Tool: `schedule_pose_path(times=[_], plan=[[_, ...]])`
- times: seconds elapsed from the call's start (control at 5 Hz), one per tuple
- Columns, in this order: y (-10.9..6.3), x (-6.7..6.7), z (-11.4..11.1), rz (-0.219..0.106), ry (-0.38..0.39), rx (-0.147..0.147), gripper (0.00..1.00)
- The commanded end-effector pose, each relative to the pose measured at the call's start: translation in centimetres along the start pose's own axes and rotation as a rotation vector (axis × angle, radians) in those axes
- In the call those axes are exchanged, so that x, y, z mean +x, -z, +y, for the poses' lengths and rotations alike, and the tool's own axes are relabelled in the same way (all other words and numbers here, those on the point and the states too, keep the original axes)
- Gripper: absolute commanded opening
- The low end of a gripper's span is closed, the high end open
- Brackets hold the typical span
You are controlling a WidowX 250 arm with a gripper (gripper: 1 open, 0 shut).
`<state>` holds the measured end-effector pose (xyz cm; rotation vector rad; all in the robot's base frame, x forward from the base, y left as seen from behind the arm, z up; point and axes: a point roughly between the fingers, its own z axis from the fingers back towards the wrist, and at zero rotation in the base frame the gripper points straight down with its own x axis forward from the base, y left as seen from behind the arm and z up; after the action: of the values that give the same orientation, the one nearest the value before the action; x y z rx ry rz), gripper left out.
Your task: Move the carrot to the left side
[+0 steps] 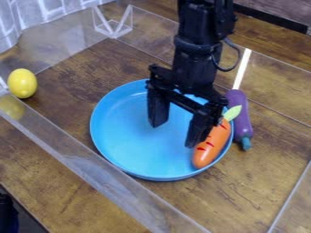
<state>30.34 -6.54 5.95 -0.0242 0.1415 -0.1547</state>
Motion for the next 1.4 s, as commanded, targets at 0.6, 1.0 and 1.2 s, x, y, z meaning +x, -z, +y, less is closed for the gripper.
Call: schedule_pose_path(times=[0.6,1.0,1.2], plan=[[0.6,3.8,-1.4,-0.086,0.034,-0.022,1.0],[1.5,4.4,-1.2,-0.081,0.043,-0.031,0.0],[1.5,4.5,-1.1,-0.081,0.042,-0.036,0.0]])
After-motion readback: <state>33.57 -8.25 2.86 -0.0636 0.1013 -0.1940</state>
